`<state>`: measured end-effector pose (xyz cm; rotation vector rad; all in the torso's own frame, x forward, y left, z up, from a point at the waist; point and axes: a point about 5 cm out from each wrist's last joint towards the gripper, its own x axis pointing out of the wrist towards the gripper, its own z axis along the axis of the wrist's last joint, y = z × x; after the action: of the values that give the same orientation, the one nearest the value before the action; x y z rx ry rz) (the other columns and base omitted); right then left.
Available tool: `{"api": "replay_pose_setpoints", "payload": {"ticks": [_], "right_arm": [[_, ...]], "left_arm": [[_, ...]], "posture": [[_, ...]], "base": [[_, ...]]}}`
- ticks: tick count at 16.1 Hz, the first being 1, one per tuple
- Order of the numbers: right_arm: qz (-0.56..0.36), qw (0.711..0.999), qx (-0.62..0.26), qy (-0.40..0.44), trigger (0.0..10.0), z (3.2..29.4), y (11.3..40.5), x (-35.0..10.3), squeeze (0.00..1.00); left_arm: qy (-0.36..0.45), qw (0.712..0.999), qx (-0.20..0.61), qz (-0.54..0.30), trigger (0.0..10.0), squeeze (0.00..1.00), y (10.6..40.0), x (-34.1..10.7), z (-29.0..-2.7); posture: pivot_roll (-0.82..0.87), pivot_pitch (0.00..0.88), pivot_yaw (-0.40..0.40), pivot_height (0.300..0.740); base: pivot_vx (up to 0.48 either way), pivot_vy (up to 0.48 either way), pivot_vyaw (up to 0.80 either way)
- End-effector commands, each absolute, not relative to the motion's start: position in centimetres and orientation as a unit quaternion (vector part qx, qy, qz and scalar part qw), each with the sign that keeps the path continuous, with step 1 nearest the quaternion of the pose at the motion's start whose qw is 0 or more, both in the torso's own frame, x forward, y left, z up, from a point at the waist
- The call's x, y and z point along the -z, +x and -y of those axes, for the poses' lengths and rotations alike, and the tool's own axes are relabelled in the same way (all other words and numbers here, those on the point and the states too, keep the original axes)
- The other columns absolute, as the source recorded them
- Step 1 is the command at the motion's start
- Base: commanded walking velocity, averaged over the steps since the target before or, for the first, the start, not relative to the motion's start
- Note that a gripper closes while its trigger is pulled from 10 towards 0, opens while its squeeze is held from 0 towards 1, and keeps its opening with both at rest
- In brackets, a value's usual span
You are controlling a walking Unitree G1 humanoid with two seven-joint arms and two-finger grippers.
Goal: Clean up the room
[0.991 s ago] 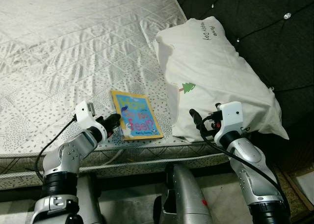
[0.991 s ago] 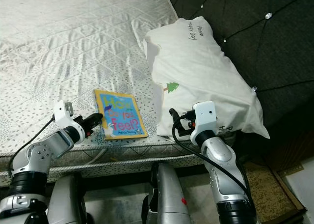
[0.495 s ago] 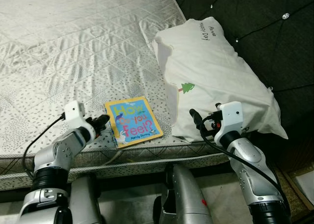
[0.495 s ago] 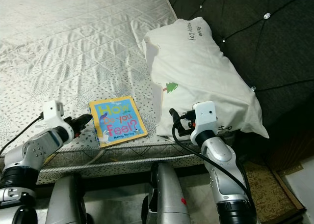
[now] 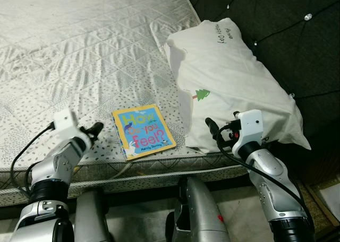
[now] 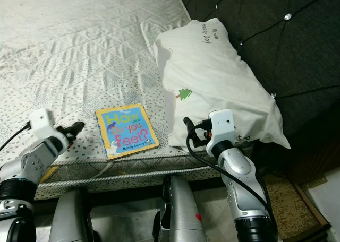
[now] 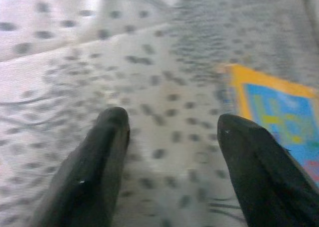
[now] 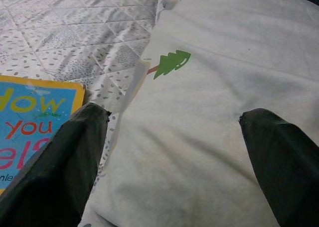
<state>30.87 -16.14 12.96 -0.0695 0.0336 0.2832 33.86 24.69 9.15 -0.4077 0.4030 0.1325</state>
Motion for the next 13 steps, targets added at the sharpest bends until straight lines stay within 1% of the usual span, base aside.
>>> {"api": "replay_pose_setpoints", "payload": {"ticks": [1, 2, 3, 5, 9, 11, 13], "right_arm": [[-0.005, 0.989, -0.139, -0.043, 10.0, 16.6, 30.7, -13.6, 0.0], [-0.007, 0.989, -0.139, -0.043, 10.0, 16.7, 30.7, -13.5, 0.0], [-0.008, 0.989, -0.138, -0.043, 10.0, 16.8, 30.6, -13.5, 0.0], [-0.011, 0.989, -0.139, -0.04, 10.0, 16.8, 30.1, -13.4, 0.0], [-0.024, 0.989, -0.142, -0.029, 10.0, 17.0, 29.2, -13.3, 0.0], [-0.037, 0.989, -0.141, -0.019, 10.0, 17.5, 28.1, -13.5, 0.0], [-0.051, 0.987, -0.149, -0.015, 10.0, 17.8, 26.7, -13.4, 0.0]], "left_arm": [[-0.179, 0.958, -0.095, -0.204, 10.0, 0.78, 33.8, -8.9, -25.2], [-0.164, 0.958, -0.104, -0.212, 10.0, 0.26, 33.8, -8.8, -25.5], [-0.147, 0.959, -0.111, -0.217, 10.0, 0.0, 33.7, -8.7, -25.7], [-0.134, 0.958, -0.131, -0.216, 10.0, 0.0, 33.5, -8.5, -26.9], [-0.118, 0.958, -0.14, -0.222, 10.0, 0.0, 33.7, -8.9, -27.7], [-0.084, 0.961, -0.139, -0.225, 10.0, 0.0, 34.0, -9.5, -28.1], [-0.068, 0.965, -0.15, -0.205, 10.0, 0.0, 34.1, -10.2, -28.9]], "posture": [[-0.12, 0.155, -0.184, 0.527], [-0.12, 0.157, -0.182, 0.527], [-0.12, 0.16, -0.18, 0.527], [-0.12, 0.176, -0.177, 0.527], [-0.13, 0.204, -0.176, 0.527], [-0.13, 0.234, -0.176, 0.527], [-0.13, 0.254, -0.172, 0.527]], "base": [[0.0, 0.0, 0.0], [0.0, 0.0, 0.0], [0.0, 0.0, 0.0], [0.0, 0.0, 0.0], [0.0, 0.0, 0.0], [0.0, 0.0, 0.0], [0.0, 0.0, 0.0]]}}
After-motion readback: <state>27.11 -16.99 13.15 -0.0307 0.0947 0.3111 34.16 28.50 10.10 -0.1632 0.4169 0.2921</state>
